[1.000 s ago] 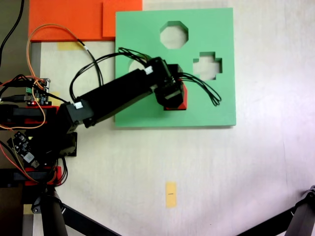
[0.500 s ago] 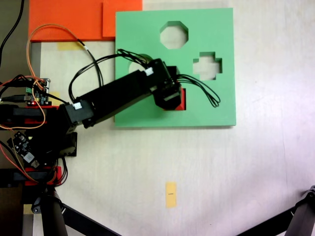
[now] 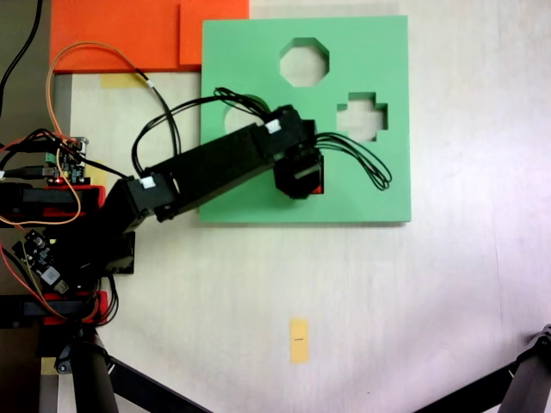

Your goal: Put the square block into the corresponding hole

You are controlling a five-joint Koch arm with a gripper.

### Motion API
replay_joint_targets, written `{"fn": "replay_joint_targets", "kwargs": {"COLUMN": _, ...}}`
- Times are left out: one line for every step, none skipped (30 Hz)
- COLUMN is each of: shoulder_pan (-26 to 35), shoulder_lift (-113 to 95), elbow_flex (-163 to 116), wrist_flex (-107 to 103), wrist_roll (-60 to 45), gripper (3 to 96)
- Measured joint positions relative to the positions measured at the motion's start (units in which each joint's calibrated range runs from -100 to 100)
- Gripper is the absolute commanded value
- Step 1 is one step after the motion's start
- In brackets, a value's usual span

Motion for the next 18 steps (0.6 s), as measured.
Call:
{"fn": "replay_joint_targets", "kwargs": {"shoulder_pan": -0.1, "shoulder_lift": 1.1, "elbow_flex": -0.1, "wrist_flex": 0.0, "wrist_roll": -0.4, "gripper": 56.8}}
{"fn": "replay_joint_targets", "kwargs": {"shoulder_pan": -0.1, "shoulder_lift": 2.1, "elbow_flex": -0.2, "wrist_flex": 0.0, "wrist_roll": -0.7, "gripper": 59.1}}
{"fn": "replay_joint_targets", "kwargs": {"shoulder_pan": -0.1, "shoulder_lift": 2.7, "elbow_flex": -0.2, "wrist_flex": 0.0, "wrist_roll": -0.9, "gripper": 61.2}}
{"fn": "replay_joint_targets", "kwargs": {"shoulder_pan": -0.1, "shoulder_lift": 3.1, "elbow_flex": -0.1, "wrist_flex": 0.0, "wrist_roll": -0.9, "gripper": 64.0}}
{"fn": "replay_joint_targets", "kwargs": {"shoulder_pan": -0.1, "shoulder_lift": 3.4, "elbow_flex": -0.1, "wrist_flex": 0.0, "wrist_roll": -1.1, "gripper": 67.8}}
{"fn": "replay_joint_targets", "kwargs": {"shoulder_pan": -0.1, "shoulder_lift": 3.4, "elbow_flex": -0.1, "wrist_flex": 0.0, "wrist_roll": -1.2, "gripper": 72.8}}
{"fn": "replay_joint_targets", "kwargs": {"shoulder_pan": -0.2, "shoulder_lift": 3.4, "elbow_flex": -0.1, "wrist_flex": 0.0, "wrist_roll": -1.5, "gripper": 78.1}}
{"fn": "replay_joint_targets", "kwargs": {"shoulder_pan": -0.2, "shoulder_lift": 3.4, "elbow_flex": -0.1, "wrist_flex": 0.0, "wrist_roll": -1.9, "gripper": 83.7}}
{"fn": "replay_joint_targets", "kwargs": {"shoulder_pan": -0.2, "shoulder_lift": 3.4, "elbow_flex": 0.0, "wrist_flex": 0.0, "wrist_roll": -2.3, "gripper": 87.9}}
{"fn": "replay_joint_targets", "kwargs": {"shoulder_pan": -0.2, "shoulder_lift": 3.4, "elbow_flex": 0.0, "wrist_flex": 0.0, "wrist_roll": -2.6, "gripper": 89.5}}
{"fn": "replay_joint_targets", "kwargs": {"shoulder_pan": -0.2, "shoulder_lift": 3.3, "elbow_flex": 0.5, "wrist_flex": 0.0, "wrist_roll": -3.0, "gripper": 89.5}}
{"fn": "replay_joint_targets", "kwargs": {"shoulder_pan": -0.2, "shoulder_lift": 3.0, "elbow_flex": 1.0, "wrist_flex": 0.0, "wrist_roll": -3.3, "gripper": 89.5}}
{"fn": "replay_joint_targets", "kwargs": {"shoulder_pan": -0.3, "shoulder_lift": 2.2, "elbow_flex": 1.2, "wrist_flex": 0.0, "wrist_roll": -3.7, "gripper": 89.5}}
{"fn": "replay_joint_targets", "kwargs": {"shoulder_pan": -0.3, "shoulder_lift": 0.8, "elbow_flex": 1.8, "wrist_flex": 0.0, "wrist_roll": -4.2, "gripper": 89.4}}
{"fn": "replay_joint_targets", "kwargs": {"shoulder_pan": -0.3, "shoulder_lift": -1.2, "elbow_flex": 3.3, "wrist_flex": 0.0, "wrist_roll": -5.0, "gripper": 89.4}}
{"fn": "replay_joint_targets", "kwargs": {"shoulder_pan": -0.4, "shoulder_lift": -4.0, "elbow_flex": 5.6, "wrist_flex": 0.0, "wrist_roll": -5.9, "gripper": 89.4}}
{"fn": "replay_joint_targets", "kwargs": {"shoulder_pan": -0.4, "shoulder_lift": -7.4, "elbow_flex": 8.6, "wrist_flex": 0.0, "wrist_roll": -7.0, "gripper": 89.3}}
{"fn": "replay_joint_targets", "kwargs": {"shoulder_pan": -0.5, "shoulder_lift": -10.8, "elbow_flex": 11.8, "wrist_flex": -0.1, "wrist_roll": -8.4, "gripper": 88.7}}
